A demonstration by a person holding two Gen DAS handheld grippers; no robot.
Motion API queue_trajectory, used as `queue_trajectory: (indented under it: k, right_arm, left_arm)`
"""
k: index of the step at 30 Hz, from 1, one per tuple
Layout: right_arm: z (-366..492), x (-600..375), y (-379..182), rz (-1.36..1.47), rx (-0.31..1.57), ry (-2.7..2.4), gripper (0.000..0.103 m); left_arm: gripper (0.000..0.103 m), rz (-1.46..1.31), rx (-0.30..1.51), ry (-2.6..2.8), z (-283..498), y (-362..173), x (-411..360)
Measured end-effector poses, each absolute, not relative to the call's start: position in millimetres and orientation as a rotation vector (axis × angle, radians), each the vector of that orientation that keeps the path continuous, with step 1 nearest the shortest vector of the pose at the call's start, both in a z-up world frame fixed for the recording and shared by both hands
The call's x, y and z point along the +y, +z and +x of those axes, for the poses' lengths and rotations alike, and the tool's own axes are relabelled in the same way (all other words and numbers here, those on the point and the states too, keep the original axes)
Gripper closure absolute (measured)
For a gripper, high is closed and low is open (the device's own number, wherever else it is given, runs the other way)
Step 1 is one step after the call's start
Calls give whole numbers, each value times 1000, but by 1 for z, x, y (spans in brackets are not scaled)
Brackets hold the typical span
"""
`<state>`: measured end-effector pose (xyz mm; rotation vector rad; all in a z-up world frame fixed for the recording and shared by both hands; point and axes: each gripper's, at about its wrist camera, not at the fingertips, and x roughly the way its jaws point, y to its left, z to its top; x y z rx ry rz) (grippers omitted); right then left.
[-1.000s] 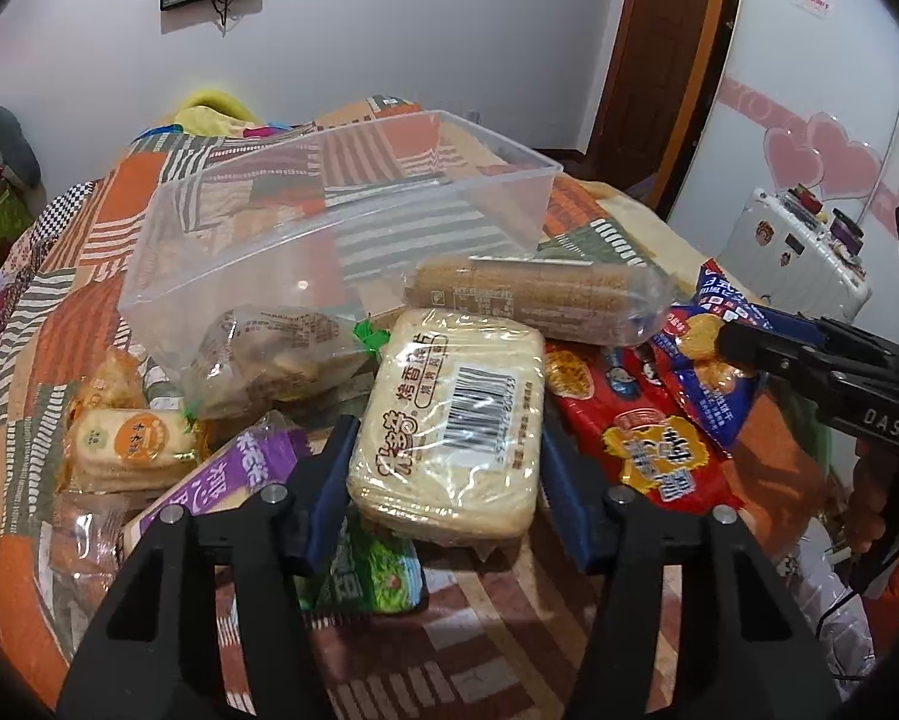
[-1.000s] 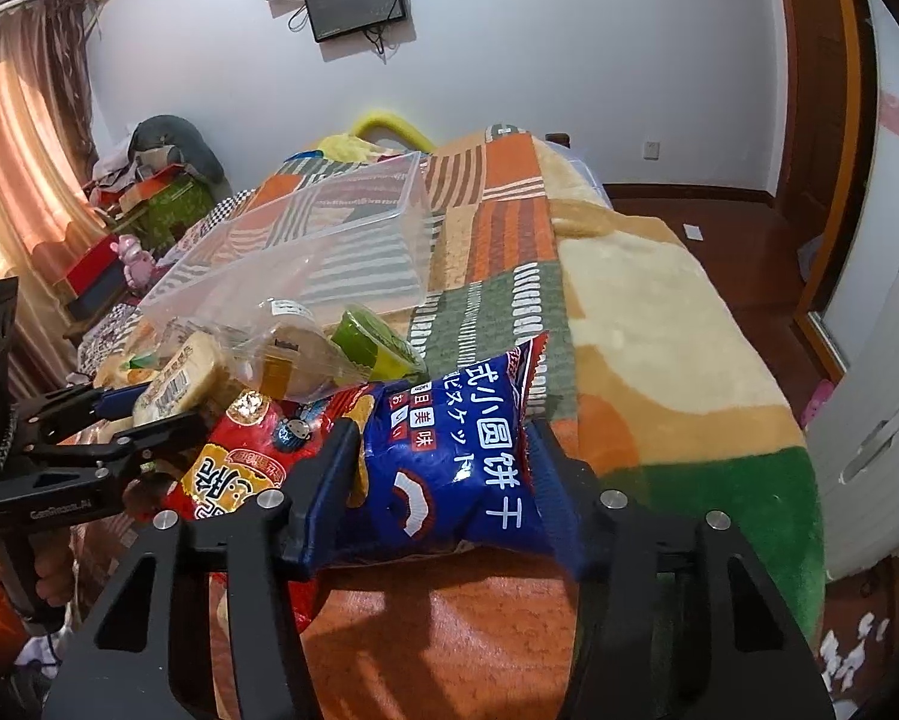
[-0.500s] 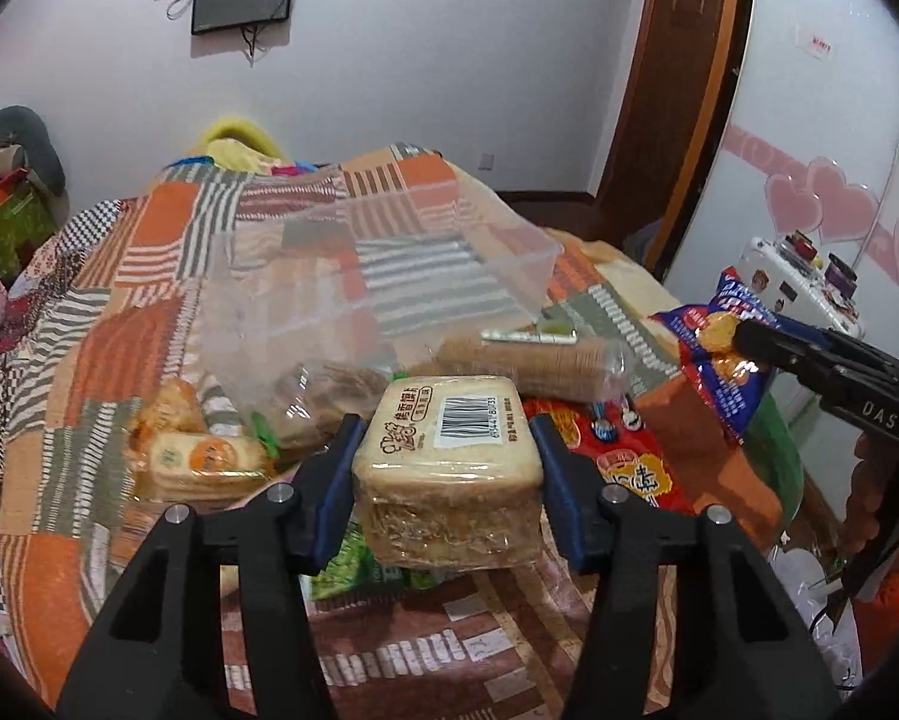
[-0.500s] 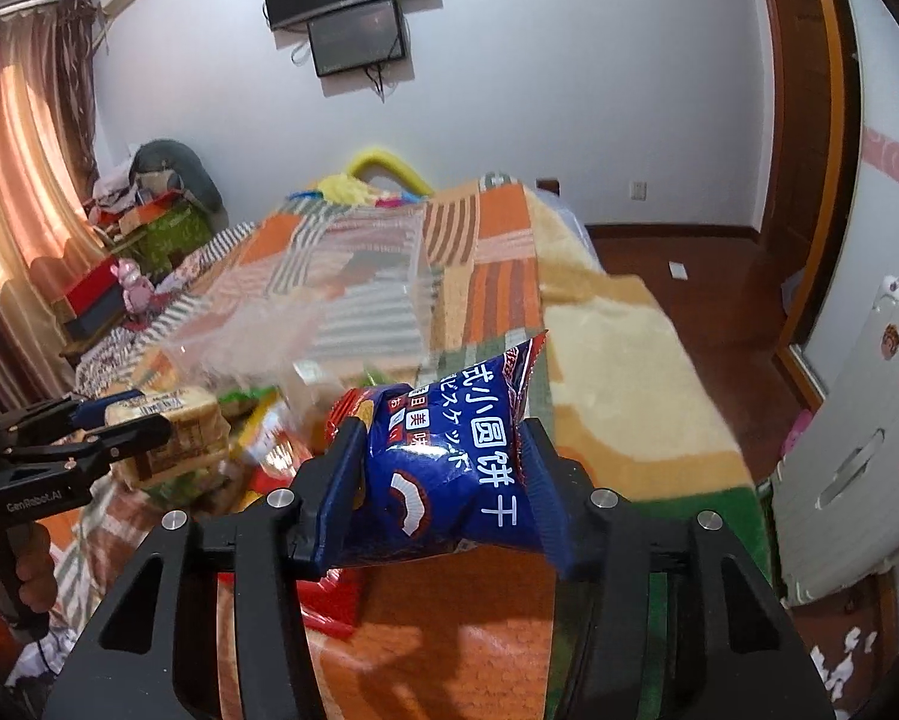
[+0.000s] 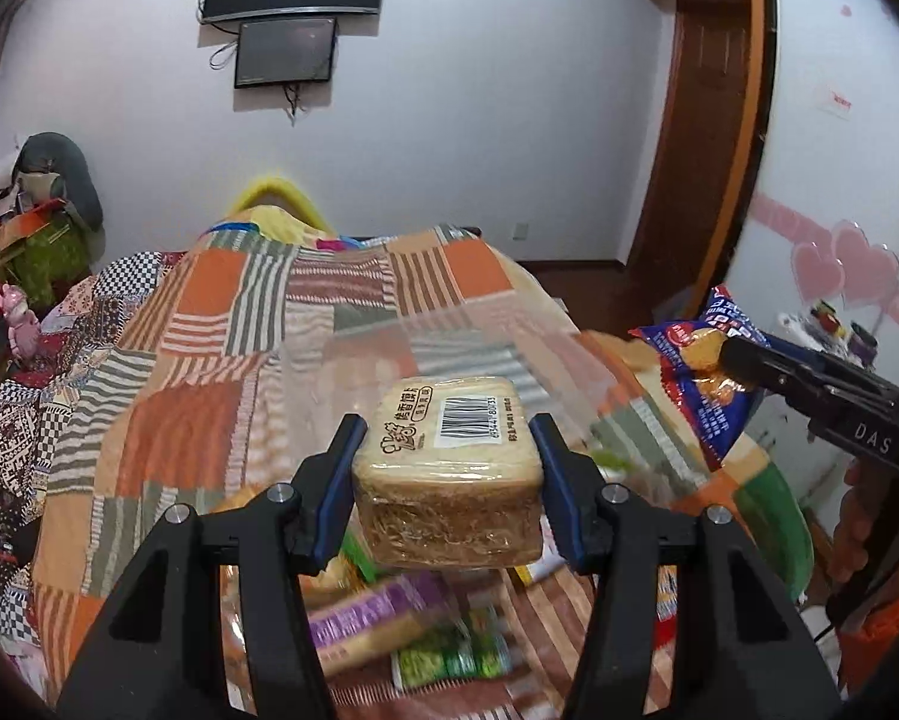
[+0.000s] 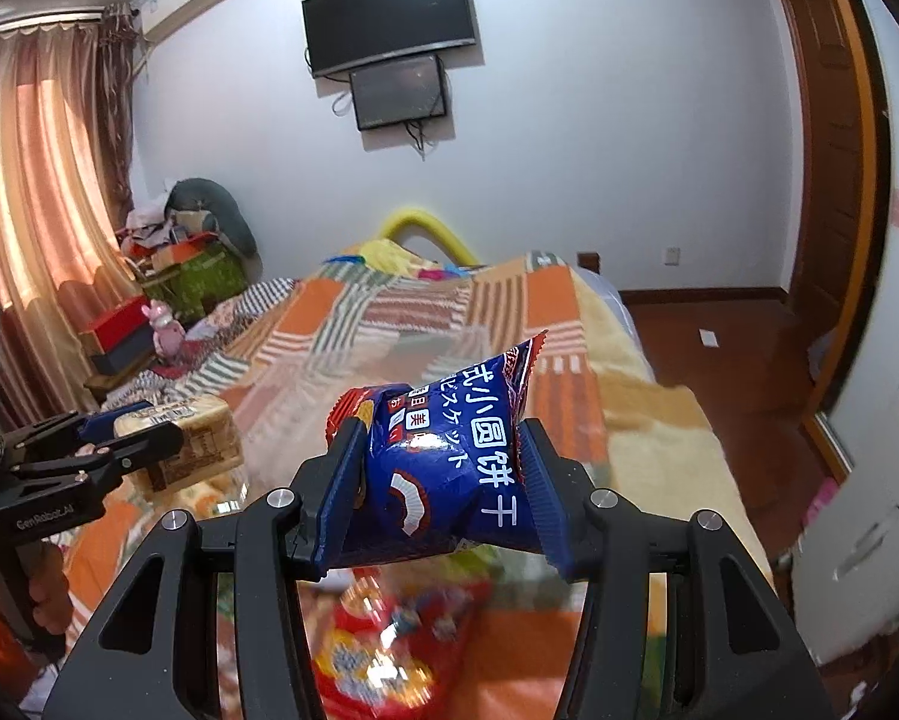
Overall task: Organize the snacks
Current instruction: 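Drop the blue bag into the clear box with the right tool while the left drops the cake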
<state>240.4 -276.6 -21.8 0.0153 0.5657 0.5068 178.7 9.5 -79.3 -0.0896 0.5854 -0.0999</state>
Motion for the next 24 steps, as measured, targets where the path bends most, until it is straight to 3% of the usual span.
queue_trajectory:
  k: [10,24]
  right_arm:
    - [279,-235,-29,-29,574,515,55]
    - [329,-208,-72,-133,791,512,55]
  left_arm:
    - [48,-126,603,-43,241,-84,34]
    - [48,-106,756,-31,310,-135,38]
